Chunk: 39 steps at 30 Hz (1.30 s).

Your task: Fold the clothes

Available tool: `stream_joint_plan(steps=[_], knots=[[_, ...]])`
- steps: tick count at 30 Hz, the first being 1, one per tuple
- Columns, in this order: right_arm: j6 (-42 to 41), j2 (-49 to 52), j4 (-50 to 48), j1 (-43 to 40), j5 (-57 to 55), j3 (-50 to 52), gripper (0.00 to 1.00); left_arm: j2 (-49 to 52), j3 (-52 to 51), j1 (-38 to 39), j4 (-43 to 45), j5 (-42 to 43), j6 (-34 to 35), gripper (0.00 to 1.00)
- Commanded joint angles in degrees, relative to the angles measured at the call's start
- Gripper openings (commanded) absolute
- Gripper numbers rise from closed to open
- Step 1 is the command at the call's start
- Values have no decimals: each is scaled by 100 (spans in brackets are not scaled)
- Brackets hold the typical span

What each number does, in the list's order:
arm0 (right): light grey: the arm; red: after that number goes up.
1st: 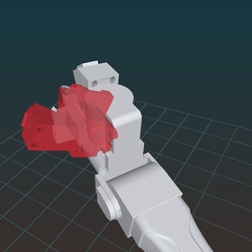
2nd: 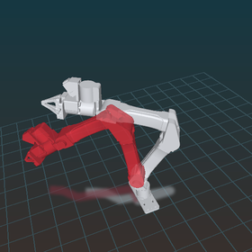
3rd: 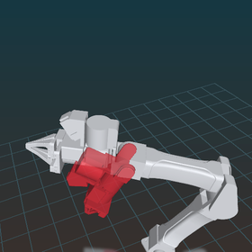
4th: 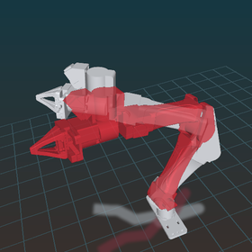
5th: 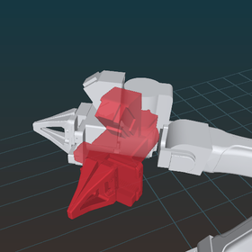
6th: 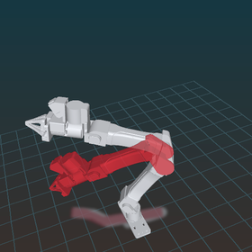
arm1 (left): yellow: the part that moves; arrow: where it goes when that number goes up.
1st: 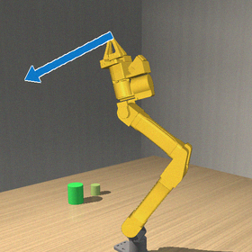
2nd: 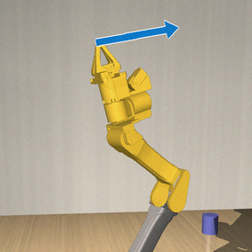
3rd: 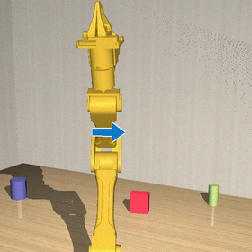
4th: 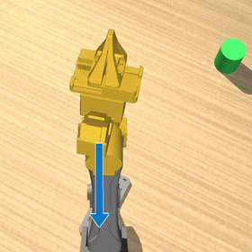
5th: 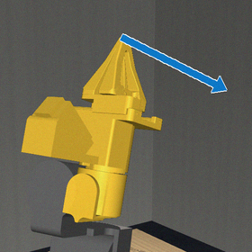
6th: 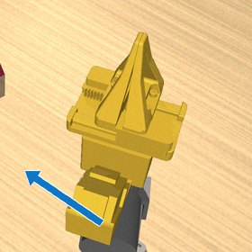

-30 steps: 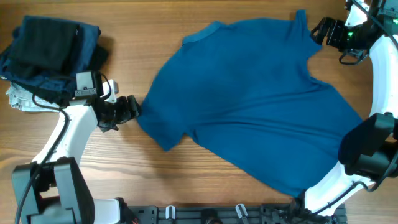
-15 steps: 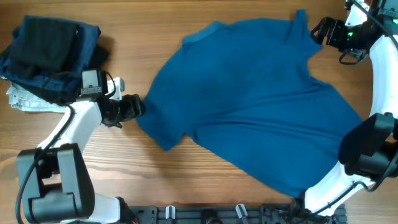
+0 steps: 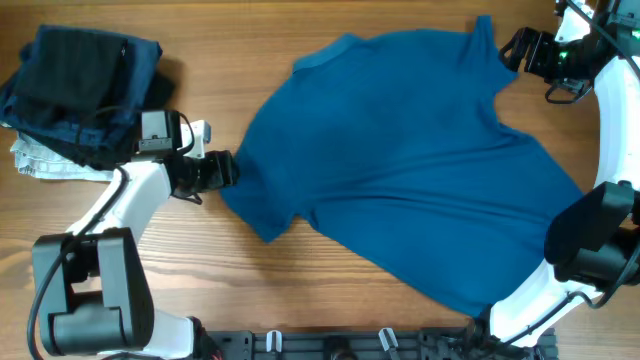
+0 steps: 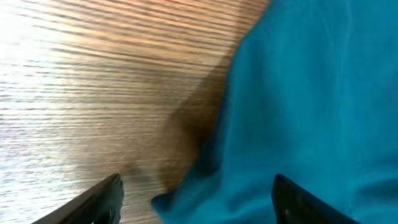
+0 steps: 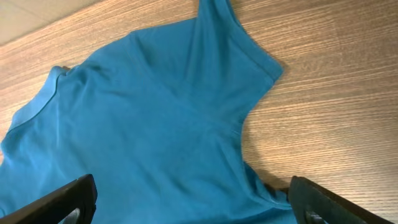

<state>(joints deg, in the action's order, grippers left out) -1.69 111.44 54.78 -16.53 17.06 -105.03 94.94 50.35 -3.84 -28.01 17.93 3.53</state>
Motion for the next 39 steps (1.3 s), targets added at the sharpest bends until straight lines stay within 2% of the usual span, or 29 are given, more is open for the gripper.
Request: stream_joint_plan(steps=[1,4,5,6,8,9,12,15,20,23,24,28,33,39], knots=[[4,52,-17,-9,-37,4,100,57,-59,26,-2,46,-186,73],[4,52,-15,-9,-37,4,99,57,-155,26,72,44,-186,68],[4,52,-17,-9,-37,4,100,59,-229,26,155,46,-188,57],[4,52,-15,-9,-37,4,100,61,-293,26,203,46,-188,52],[4,52,-15,-9,-35,4,100,66,-332,26,212,46,-315,50],[4,52,-15,-9,-35,4,100,66,-332,24,210,46,-313,44],[4,52,-15,-9,-37,4,100,66,-332,26,164,50,-306,17],[7,52,-15,-9,-37,4,100,63,-306,26,225,50,-94,4],[4,52,-15,-9,-37,4,100,55,-55,37,59,44,595,4],[4,52,-15,-9,-37,4,100,55,595,186,-577,2,640,4],[4,52,-15,-9,-37,4,100,55,1075,457,-901,-323,922,4],[7,52,-15,-9,-35,4,100,76,1204,1209,-691,-981,1565,4],[4,52,-15,-9,-37,4,100,155,1202,2146,-544,-1696,1976,4],[4,52,-17,-9,-35,4,99,732,1202,2811,-409,-1674,2271,6]])
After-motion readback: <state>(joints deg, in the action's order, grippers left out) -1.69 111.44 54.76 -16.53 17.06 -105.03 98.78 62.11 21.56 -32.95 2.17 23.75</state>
